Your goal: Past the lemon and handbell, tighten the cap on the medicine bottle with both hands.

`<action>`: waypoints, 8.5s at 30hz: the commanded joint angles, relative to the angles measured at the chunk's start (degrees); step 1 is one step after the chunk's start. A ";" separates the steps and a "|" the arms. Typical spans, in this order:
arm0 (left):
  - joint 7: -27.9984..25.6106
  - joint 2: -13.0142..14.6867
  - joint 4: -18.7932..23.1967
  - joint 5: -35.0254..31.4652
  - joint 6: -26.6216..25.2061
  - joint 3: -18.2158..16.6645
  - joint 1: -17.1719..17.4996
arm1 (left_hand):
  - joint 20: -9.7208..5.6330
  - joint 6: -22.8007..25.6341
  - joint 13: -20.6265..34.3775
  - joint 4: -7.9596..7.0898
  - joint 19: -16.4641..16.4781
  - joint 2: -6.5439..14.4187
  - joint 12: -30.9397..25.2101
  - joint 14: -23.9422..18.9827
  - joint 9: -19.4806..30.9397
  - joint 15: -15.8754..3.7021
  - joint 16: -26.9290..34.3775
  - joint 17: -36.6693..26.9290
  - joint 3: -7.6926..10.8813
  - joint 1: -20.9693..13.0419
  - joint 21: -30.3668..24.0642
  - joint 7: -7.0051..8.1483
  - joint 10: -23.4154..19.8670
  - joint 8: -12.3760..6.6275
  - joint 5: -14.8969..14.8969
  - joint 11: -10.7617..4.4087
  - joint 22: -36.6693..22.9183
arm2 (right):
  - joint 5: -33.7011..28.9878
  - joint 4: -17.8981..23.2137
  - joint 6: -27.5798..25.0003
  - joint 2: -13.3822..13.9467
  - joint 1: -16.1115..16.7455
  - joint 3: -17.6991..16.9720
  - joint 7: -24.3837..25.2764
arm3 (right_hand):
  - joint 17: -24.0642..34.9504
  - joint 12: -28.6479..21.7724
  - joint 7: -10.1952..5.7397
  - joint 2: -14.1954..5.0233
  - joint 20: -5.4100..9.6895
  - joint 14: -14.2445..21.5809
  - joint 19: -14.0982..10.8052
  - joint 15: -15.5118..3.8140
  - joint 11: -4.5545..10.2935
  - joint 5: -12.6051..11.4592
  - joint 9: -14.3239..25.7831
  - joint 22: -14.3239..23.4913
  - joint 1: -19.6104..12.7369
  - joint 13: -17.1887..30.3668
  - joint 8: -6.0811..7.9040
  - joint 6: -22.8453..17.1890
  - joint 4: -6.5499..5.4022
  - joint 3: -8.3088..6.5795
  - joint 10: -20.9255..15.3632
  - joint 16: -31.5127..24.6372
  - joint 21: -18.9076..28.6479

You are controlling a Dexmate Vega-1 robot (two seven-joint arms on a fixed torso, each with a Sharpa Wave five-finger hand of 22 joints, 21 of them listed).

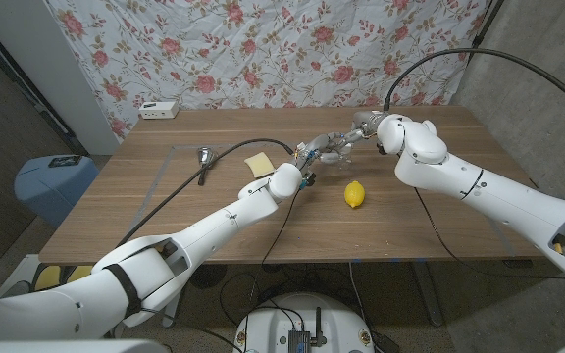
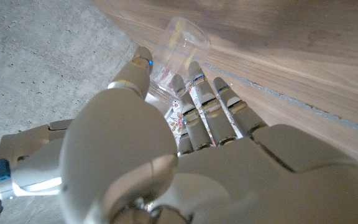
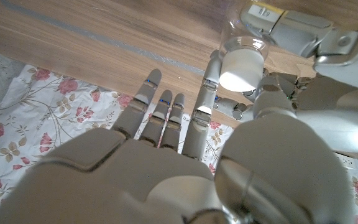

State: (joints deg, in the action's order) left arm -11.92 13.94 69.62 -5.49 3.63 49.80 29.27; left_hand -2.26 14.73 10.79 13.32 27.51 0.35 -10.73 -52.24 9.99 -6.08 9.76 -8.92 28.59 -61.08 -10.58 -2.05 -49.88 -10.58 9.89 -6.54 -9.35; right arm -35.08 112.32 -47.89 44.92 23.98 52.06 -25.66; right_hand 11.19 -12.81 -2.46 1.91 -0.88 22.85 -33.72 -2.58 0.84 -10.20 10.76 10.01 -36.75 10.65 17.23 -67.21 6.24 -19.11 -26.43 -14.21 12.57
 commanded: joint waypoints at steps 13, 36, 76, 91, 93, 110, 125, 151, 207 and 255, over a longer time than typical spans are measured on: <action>-0.09 0.09 0.20 0.07 -0.01 -0.08 0.19 | 0.47 0.11 0.31 -4.19 -0.02 0.85 -0.38 -1.29 0.15 -3.68 0.16 -0.22 4.45 -0.49 0.04 0.37 -1.84 -0.15 0.45 -1.71 -0.05 | -1.23 -0.11 -2.36 -1.40 1.08 0.59 3.83 | 0.00 -0.39 -2.05 0.15 0.58 2.93 -2.10 -1.15 1.96 -0.42 0.01 0.23 1.11 -0.03 1.40 -8.08 0.48 0.86 -3.73 -0.42 0.20; -0.22 0.34 0.70 -0.03 -0.21 -0.17 0.43 | 0.43 0.20 0.32 -4.15 0.00 0.78 -0.40 -1.29 0.15 -3.76 0.18 -0.23 4.39 -0.51 0.02 0.41 -1.84 -0.17 0.43 -1.66 -0.05 | -0.03 1.98 -2.40 0.44 1.73 -0.31 4.30 | 0.19 1.58 -1.05 2.74 -0.38 1.87 -0.63 0.72 0.85 -0.46 -0.02 0.28 8.97 0.04 -2.64 -4.30 -1.69 4.42 -2.31 1.13 -0.87; 0.25 0.53 1.32 -0.43 -0.20 0.01 0.36 | 0.43 0.16 0.32 -4.19 -0.14 0.86 -0.41 -1.27 0.15 -3.83 0.16 -0.22 4.43 -0.51 0.06 0.43 -1.82 -0.15 0.44 -1.70 -0.06 | 3.62 4.13 1.29 4.41 -2.29 -0.76 -8.59 | -0.39 2.69 0.25 1.75 -3.15 -9.54 8.32 6.01 -1.48 -0.76 1.29 0.01 2.77 0.38 -7.27 29.34 3.33 1.84 16.23 3.69 -1.85; 0.38 0.73 1.74 -0.38 -0.56 -0.06 0.58 | 0.47 0.18 0.32 -4.31 -0.17 0.99 -0.43 -1.36 0.15 -3.74 0.20 -0.23 4.45 -0.39 0.06 0.44 -1.86 -0.16 0.44 -1.67 -0.06 | 3.61 3.39 2.18 4.20 -3.20 -0.35 -10.79 | -0.32 2.52 -0.88 1.56 -3.62 -12.14 9.85 6.84 -1.53 -0.58 1.31 -0.09 -2.73 0.40 -6.68 33.78 4.13 -0.58 20.20 3.57 -1.80; 0.43 0.74 1.74 -0.33 -0.59 -0.07 0.60 | 0.45 0.18 0.32 -4.30 -0.16 0.97 -0.45 -1.31 0.15 -3.74 0.17 -0.22 4.45 -0.38 0.05 0.45 -1.90 -0.16 0.44 -1.76 -0.06 | 3.51 3.36 2.16 4.15 -3.11 -0.35 -10.74 | -0.32 2.41 -1.66 1.44 -3.51 -12.24 9.86 6.63 -1.56 -0.59 1.31 -0.10 -3.73 0.40 -6.43 33.65 4.22 -1.02 20.29 3.50 -1.76; 0.23 0.85 2.07 -0.44 -0.95 -0.08 0.79 | 0.43 0.15 0.32 -4.36 -0.14 0.92 -0.48 -1.32 0.15 -3.71 0.18 -0.22 4.40 -0.21 0.04 0.50 -2.01 -0.15 0.43 -1.60 -0.05 | 3.33 3.22 2.75 3.68 -1.32 -1.26 -7.83 | -0.47 1.51 -5.12 1.91 -2.27 -10.90 8.55 4.64 -0.83 -0.50 1.46 -0.13 -8.49 0.36 -3.94 28.06 3.81 -2.66 18.79 2.74 -1.20; 0.19 0.81 1.91 -0.47 -0.91 -0.06 0.72 | 0.43 0.19 0.31 -4.36 -0.14 0.94 -0.43 -1.32 0.15 -3.70 0.16 -0.22 4.41 -0.12 0.03 0.51 -1.90 -0.16 0.44 -1.72 -0.05 | 3.52 3.08 3.32 3.37 -0.55 -1.77 -6.28 | -0.41 1.26 -5.40 1.93 -1.91 -9.97 7.87 3.94 -0.64 -0.42 1.53 -0.10 -8.77 0.35 -3.31 26.14 3.30 -2.61 17.69 2.43 -1.05; 0.26 0.55 1.40 -0.39 -0.59 0.02 0.49 | 0.42 0.17 0.31 -4.39 -0.15 1.06 -0.44 -1.35 0.15 -3.63 0.17 -0.22 4.49 -0.02 0.03 0.44 -1.94 -0.15 0.45 -1.59 -0.05 | 3.31 2.48 2.53 2.59 0.89 -2.15 -2.27 | -0.04 0.27 -4.50 0.99 -0.68 -6.38 4.72 1.59 -0.54 -0.25 1.31 -0.05 -6.77 0.27 -0.58 16.18 1.75 -1.65 11.69 1.31 -0.51; -0.48 1.47 3.83 -0.75 -1.52 -0.28 1.80 | 0.54 0.36 0.31 -4.27 -0.26 1.20 -0.40 -1.14 0.15 -3.53 0.15 -0.23 4.72 0.05 0.05 0.63 -1.84 -0.19 0.47 -1.56 -0.05 | -0.94 3.15 -4.64 -0.54 3.55 0.44 7.11 | 0.17 -1.02 -1.06 -0.71 1.58 4.08 -3.79 -1.63 -0.06 -0.10 0.11 0.22 -0.35 -0.02 2.45 -5.40 0.68 1.24 -4.39 -0.79 0.41; -0.48 0.99 2.03 -0.68 -1.30 -0.37 0.88 | 0.43 0.17 0.32 -4.07 -0.38 0.95 -0.42 -0.74 0.16 -3.86 0.01 -0.16 4.74 0.03 0.06 0.81 -1.83 -0.09 0.46 -1.63 -0.06 | -0.82 5.69 -6.01 0.82 6.00 -2.57 13.20 | -0.12 1.16 -0.18 -0.09 1.79 5.92 -3.97 -1.33 -1.89 0.03 0.03 0.27 6.27 -0.06 -2.46 -3.51 -0.34 3.37 -7.49 0.90 -0.58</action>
State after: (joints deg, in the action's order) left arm -12.12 14.94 71.67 -6.05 3.04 49.44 30.34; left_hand -1.85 14.94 10.81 13.31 27.10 0.86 -10.71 -52.41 9.99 -6.26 9.47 -8.95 28.58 -60.56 -10.58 -1.42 -49.65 -10.58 9.92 -6.76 -9.35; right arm -36.66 117.44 -54.38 45.19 28.65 51.22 -14.75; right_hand 10.91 -11.97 -2.76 1.70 1.00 28.96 -38.21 -2.76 -0.53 -9.92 10.55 9.99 -30.66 10.40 15.36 -71.91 5.62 -15.63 -33.88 -13.57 12.15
